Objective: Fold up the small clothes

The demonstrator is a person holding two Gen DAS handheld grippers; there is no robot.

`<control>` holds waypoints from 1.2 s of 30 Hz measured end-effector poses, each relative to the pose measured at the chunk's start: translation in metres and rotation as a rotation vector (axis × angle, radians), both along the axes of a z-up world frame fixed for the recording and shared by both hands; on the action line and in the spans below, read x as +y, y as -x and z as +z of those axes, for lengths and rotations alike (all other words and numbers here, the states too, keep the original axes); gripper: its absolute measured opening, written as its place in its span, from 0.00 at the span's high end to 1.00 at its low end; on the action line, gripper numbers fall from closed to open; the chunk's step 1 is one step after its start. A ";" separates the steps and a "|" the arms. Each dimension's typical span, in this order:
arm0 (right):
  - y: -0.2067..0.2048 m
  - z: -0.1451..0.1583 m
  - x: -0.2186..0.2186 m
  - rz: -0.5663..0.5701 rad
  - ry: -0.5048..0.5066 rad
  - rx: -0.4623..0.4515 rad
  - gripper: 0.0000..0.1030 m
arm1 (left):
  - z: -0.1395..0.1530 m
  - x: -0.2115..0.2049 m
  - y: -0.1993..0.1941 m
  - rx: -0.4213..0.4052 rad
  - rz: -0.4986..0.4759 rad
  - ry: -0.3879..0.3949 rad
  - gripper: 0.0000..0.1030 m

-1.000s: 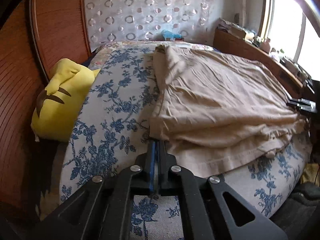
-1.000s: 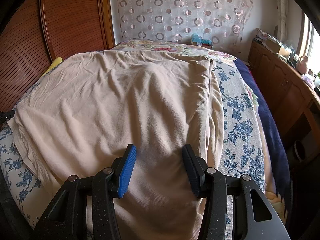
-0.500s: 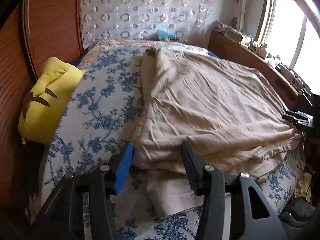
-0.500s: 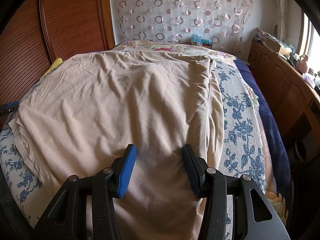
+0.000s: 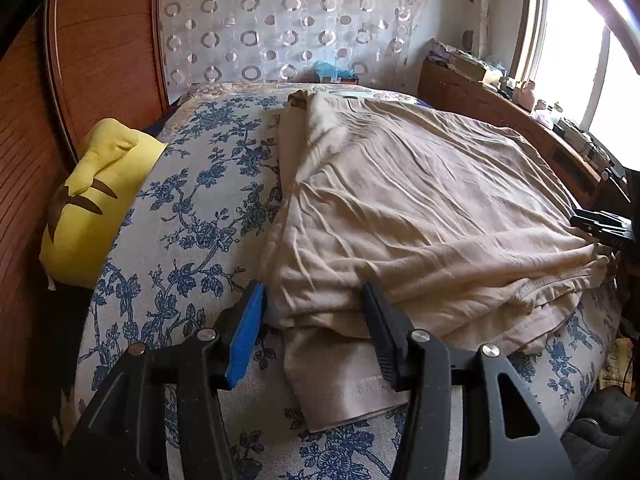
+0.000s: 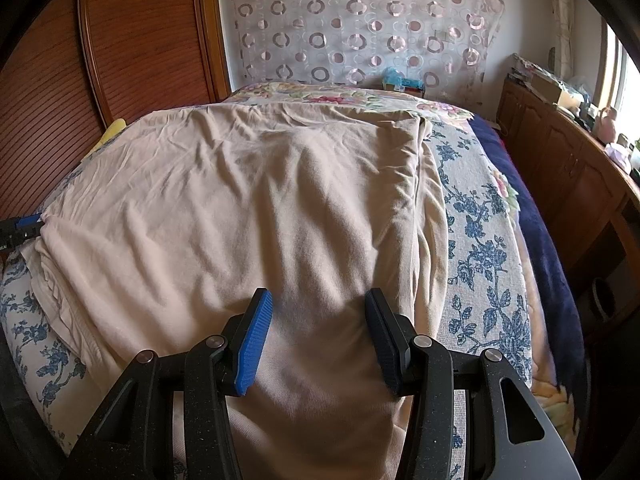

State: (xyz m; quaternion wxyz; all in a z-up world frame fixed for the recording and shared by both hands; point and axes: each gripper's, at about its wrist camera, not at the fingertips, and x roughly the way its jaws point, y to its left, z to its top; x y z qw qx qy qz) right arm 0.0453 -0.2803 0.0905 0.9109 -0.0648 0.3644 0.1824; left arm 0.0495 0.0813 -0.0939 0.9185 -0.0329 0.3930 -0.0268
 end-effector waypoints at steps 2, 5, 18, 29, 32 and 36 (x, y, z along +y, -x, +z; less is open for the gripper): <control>0.000 0.000 0.000 0.000 -0.001 0.000 0.51 | 0.000 -0.002 0.001 0.000 -0.008 -0.007 0.50; 0.000 0.000 0.000 0.000 0.000 0.000 0.51 | 0.000 -0.006 0.002 0.002 -0.020 -0.012 0.50; 0.001 -0.001 -0.001 0.001 -0.006 0.001 0.51 | 0.001 -0.008 -0.001 0.008 -0.037 -0.010 0.91; 0.000 -0.002 -0.001 0.001 -0.012 0.002 0.51 | 0.037 -0.020 0.007 -0.117 -0.069 0.008 0.92; 0.000 -0.002 -0.001 0.000 -0.015 0.003 0.51 | 0.045 -0.023 0.006 -0.143 -0.077 0.008 0.92; 0.000 -0.002 -0.002 0.001 -0.015 0.002 0.51 | 0.052 -0.028 0.004 -0.171 -0.094 0.018 0.92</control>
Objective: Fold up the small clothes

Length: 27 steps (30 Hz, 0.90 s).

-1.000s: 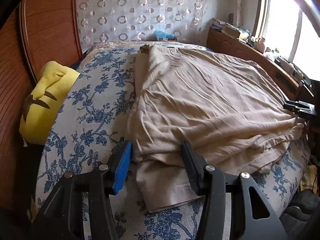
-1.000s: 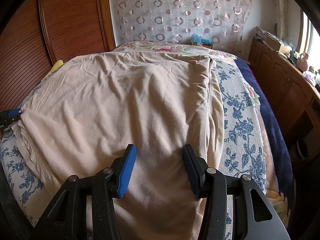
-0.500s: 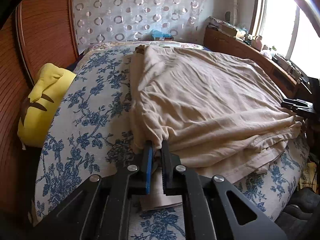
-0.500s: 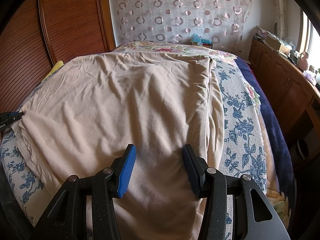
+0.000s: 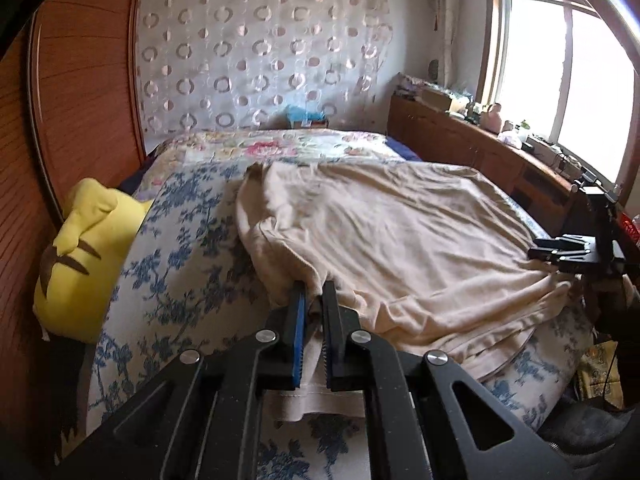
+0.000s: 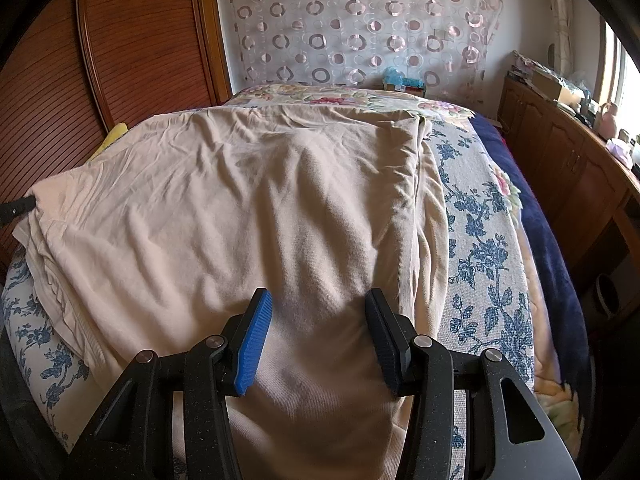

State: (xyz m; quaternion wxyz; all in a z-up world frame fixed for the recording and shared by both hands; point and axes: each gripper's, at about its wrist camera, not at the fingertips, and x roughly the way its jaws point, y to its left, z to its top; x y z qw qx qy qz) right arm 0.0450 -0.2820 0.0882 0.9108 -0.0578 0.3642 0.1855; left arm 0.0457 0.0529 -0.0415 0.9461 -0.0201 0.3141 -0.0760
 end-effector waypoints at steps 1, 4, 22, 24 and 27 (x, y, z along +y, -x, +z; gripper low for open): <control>0.000 0.000 0.000 0.000 0.000 0.000 0.51 | 0.003 -0.003 -0.001 -0.008 -0.008 0.000 0.92; 0.000 0.000 0.000 0.000 -0.003 0.001 0.51 | 0.012 -0.011 -0.006 -0.031 -0.031 -0.005 0.92; 0.002 0.001 -0.004 -0.005 -0.028 0.008 0.51 | 0.063 -0.110 -0.053 -0.142 -0.268 -0.013 0.93; 0.005 0.006 -0.006 -0.020 -0.014 -0.010 0.51 | 0.068 -0.121 -0.059 -0.149 -0.298 -0.016 0.93; 0.016 0.016 -0.013 -0.014 -0.041 -0.024 0.43 | 0.079 -0.139 -0.066 -0.153 -0.348 -0.001 0.93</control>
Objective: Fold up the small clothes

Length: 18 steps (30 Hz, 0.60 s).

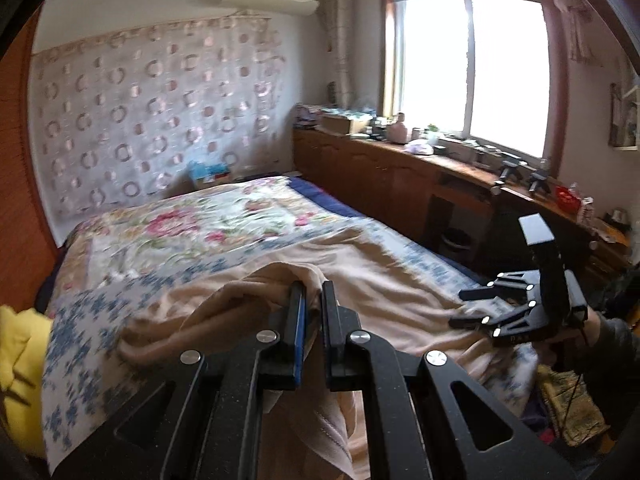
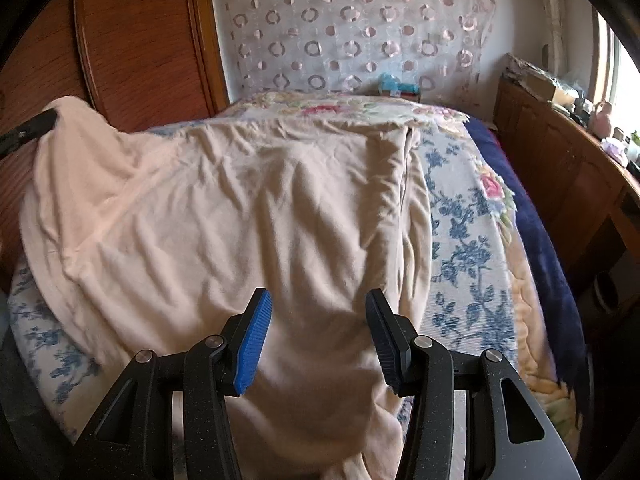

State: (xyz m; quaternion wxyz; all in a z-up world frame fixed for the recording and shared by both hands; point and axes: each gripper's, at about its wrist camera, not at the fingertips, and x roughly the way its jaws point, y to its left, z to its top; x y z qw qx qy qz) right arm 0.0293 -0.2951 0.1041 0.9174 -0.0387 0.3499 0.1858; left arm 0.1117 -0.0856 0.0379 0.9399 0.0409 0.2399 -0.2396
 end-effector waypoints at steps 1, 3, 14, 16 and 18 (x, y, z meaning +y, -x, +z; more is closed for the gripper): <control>0.003 0.002 -0.002 -0.001 -0.007 0.000 0.40 | 0.004 -0.007 -0.002 -0.005 -0.018 -0.001 0.93; 0.010 0.006 -0.007 -0.013 -0.002 -0.006 0.39 | 0.012 -0.022 -0.005 -0.011 -0.054 -0.001 0.93; 0.046 0.037 -0.031 -0.126 0.019 -0.120 0.38 | 0.032 -0.089 -0.013 0.040 -0.223 0.010 0.87; 0.049 0.037 -0.033 -0.138 0.009 -0.126 0.38 | 0.030 -0.089 -0.009 0.039 -0.233 0.004 0.61; 0.049 0.035 -0.032 -0.145 0.009 -0.126 0.38 | 0.028 -0.082 -0.005 0.026 -0.233 0.008 0.54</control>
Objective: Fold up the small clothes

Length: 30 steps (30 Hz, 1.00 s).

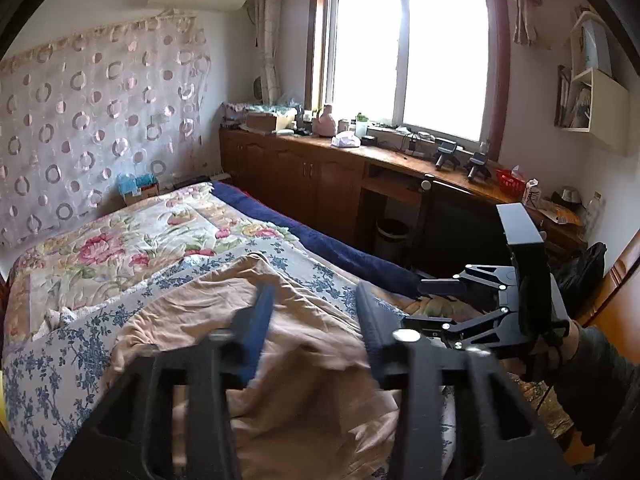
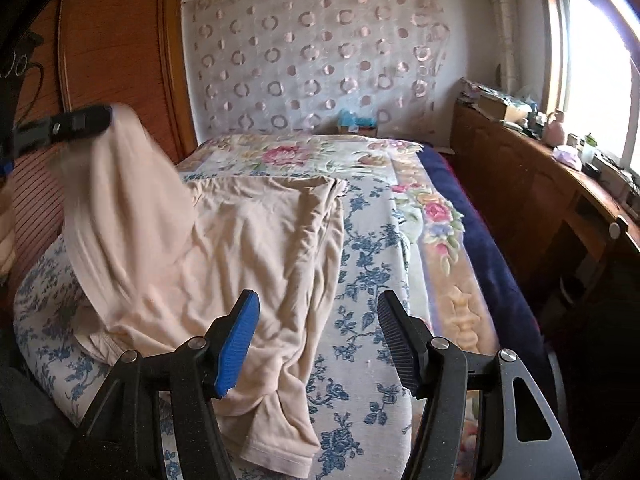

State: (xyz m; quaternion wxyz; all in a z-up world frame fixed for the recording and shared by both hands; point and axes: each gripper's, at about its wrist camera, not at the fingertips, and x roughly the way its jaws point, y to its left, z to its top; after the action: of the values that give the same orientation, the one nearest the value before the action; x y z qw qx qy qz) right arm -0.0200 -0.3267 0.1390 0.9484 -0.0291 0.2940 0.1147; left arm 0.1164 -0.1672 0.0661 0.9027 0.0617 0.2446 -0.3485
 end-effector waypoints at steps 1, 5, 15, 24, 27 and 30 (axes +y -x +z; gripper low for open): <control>0.000 -0.002 0.002 0.001 0.000 0.002 0.38 | -0.001 0.004 0.001 0.003 0.007 -0.001 0.50; -0.005 -0.008 0.005 0.010 -0.004 0.014 0.38 | -0.010 0.030 0.000 0.027 0.058 0.015 0.27; -0.034 -0.012 0.028 0.102 -0.001 0.033 0.38 | -0.041 0.123 0.009 0.015 0.311 -0.007 0.24; -0.067 -0.010 0.086 0.239 0.022 0.042 0.38 | -0.054 0.185 0.013 0.025 0.467 0.001 0.24; -0.075 -0.006 0.107 0.294 0.032 0.043 0.38 | -0.059 0.195 0.015 0.028 0.486 0.009 0.24; -0.089 -0.006 0.128 0.349 0.040 0.050 0.38 | -0.065 0.203 0.017 0.026 0.506 0.001 0.24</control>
State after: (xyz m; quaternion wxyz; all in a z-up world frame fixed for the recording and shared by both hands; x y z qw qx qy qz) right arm 0.0689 -0.1988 0.1334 0.9058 -0.0958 0.3103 0.2722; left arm 0.0999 0.0361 0.0010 0.9580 -0.0064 0.2639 -0.1122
